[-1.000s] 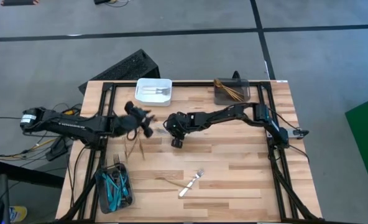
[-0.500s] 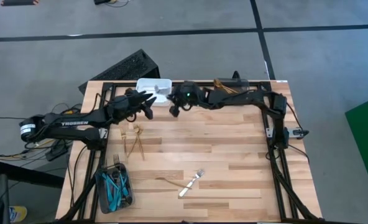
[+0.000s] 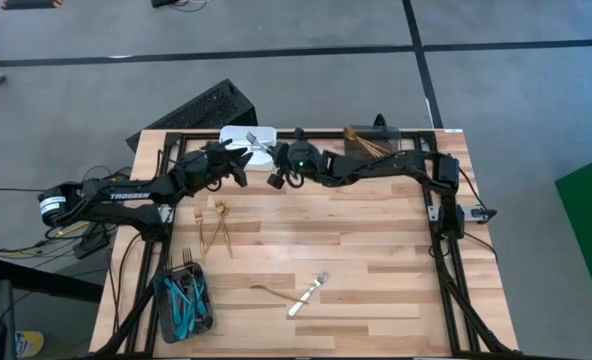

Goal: Sort silverware by color (type)
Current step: Put the white fork into the white bin

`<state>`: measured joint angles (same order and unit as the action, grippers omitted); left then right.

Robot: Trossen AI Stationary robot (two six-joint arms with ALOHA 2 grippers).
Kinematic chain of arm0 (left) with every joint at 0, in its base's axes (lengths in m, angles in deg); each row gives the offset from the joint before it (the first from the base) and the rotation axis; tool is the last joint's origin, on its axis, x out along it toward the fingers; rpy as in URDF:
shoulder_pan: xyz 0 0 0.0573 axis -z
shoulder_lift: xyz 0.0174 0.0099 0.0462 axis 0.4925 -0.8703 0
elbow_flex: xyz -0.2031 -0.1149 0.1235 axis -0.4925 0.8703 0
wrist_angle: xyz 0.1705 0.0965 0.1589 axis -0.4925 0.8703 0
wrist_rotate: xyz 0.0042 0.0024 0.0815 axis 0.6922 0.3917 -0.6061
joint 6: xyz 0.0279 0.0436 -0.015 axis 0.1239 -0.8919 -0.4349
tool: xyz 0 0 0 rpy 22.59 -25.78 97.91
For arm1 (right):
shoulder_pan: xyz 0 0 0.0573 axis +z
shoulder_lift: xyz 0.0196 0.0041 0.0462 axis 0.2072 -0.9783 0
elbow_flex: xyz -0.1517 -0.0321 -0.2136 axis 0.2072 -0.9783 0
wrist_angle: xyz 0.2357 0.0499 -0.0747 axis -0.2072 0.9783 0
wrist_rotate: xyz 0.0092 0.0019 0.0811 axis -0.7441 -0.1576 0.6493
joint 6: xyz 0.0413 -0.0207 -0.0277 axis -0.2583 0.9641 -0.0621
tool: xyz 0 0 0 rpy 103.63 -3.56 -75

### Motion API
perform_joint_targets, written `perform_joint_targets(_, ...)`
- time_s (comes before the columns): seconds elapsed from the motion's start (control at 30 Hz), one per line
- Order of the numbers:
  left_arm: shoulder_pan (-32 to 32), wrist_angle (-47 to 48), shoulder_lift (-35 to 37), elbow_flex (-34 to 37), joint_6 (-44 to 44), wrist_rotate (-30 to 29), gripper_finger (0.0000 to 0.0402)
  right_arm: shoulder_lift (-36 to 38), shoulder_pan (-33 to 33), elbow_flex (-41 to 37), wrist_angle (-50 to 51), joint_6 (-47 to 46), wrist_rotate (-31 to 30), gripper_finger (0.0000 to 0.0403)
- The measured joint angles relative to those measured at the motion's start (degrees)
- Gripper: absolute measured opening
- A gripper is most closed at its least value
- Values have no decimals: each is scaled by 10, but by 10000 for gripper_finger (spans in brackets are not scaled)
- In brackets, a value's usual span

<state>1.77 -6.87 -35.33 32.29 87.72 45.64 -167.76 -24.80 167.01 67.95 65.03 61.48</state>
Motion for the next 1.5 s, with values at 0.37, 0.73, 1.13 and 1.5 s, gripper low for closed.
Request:
perform_joint_targets(0.37, -11, -58, -6, 0, -36, 22, 116, 0, 23, 0, 55, 13, -80, 46)
perform_joint_targets(0.73, -49, -57, -6, 0, -49, 104, 116, 0, 43, 0, 62, 33, -82, 48)
perform_joint_targets(1.13, -50, -48, -5, 0, -80, 102, 7, 0, 62, 1, 62, 49, -100, 46)
perform_joint_targets(1.5, -51, -38, -5, 0, -106, 8, 0, 0, 63, 1, 70, 37, -113, 47)
